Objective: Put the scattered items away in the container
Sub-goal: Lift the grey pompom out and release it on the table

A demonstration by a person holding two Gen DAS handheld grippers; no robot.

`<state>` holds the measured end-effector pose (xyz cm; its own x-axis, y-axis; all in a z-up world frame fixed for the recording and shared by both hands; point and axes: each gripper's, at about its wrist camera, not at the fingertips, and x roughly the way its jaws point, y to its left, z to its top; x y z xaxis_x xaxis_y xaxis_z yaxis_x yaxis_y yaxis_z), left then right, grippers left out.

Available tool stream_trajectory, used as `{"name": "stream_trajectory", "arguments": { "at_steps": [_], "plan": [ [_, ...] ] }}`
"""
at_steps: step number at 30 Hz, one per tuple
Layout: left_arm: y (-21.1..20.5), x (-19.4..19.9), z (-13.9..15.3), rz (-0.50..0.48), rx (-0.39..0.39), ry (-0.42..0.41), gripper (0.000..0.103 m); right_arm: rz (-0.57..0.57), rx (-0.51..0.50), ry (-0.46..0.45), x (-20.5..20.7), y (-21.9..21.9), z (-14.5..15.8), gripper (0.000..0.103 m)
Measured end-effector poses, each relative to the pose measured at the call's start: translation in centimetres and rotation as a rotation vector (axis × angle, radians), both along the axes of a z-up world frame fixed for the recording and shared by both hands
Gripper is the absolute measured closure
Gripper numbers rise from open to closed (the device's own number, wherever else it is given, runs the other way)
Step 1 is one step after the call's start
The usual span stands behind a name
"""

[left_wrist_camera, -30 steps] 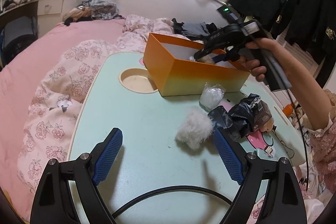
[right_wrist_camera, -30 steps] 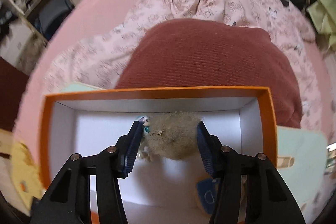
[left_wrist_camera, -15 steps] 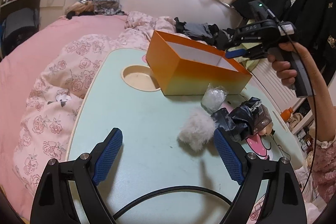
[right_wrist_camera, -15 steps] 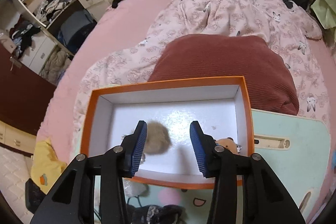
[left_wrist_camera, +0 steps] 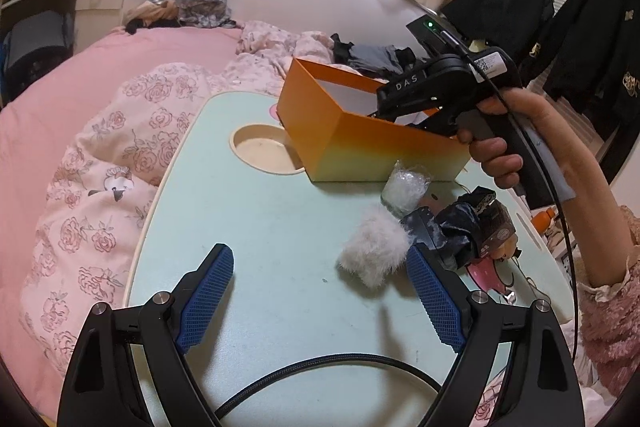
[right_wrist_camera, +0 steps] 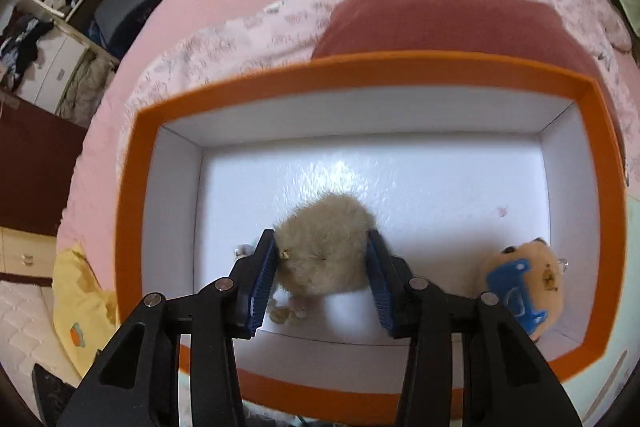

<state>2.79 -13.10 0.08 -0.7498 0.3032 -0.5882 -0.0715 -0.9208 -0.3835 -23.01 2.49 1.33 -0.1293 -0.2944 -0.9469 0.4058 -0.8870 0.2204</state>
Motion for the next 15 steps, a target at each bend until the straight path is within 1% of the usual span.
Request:
{"name": "stream_trajectory", "arguments": {
  "at_steps": [2, 5, 7, 9, 12, 15],
  "plan": [
    [-0.1, 0.1, 0.0, 0.000, 0.008, 0.002, 0.015, -0.001, -0.006, 0.001, -0.1, 0.1, 0.0, 0.061],
    [-0.1, 0.0, 0.0, 0.002, 0.016, 0.004, 0.015, -0.029, -0.069, 0.022, -0.1, 1.3, 0.7, 0.061],
    [-0.2, 0.0, -0.1, 0.005, 0.016, -0.001, 0.015, -0.039, -0.115, 0.061, 0.3, 2.4, 1.9, 0.061],
    [-0.2, 0.0, -0.1, 0.006, 0.020, -0.004, 0.015, -0.051, -0.161, 0.103, 1.2, 3.8, 3.7, 0.061],
    [-0.2, -0.1, -0.1, 0.008, 0.018, -0.004, 0.015, -0.021, -0.263, 0.137, 4.0, 6.6, 6.7, 0.061],
    [0.0, -0.1, 0.0, 0.009, 0.008, -0.006, 0.015, 0.013, -0.299, 0.177, 8.1, 8.7, 8.2, 0.061]
  ]
}}
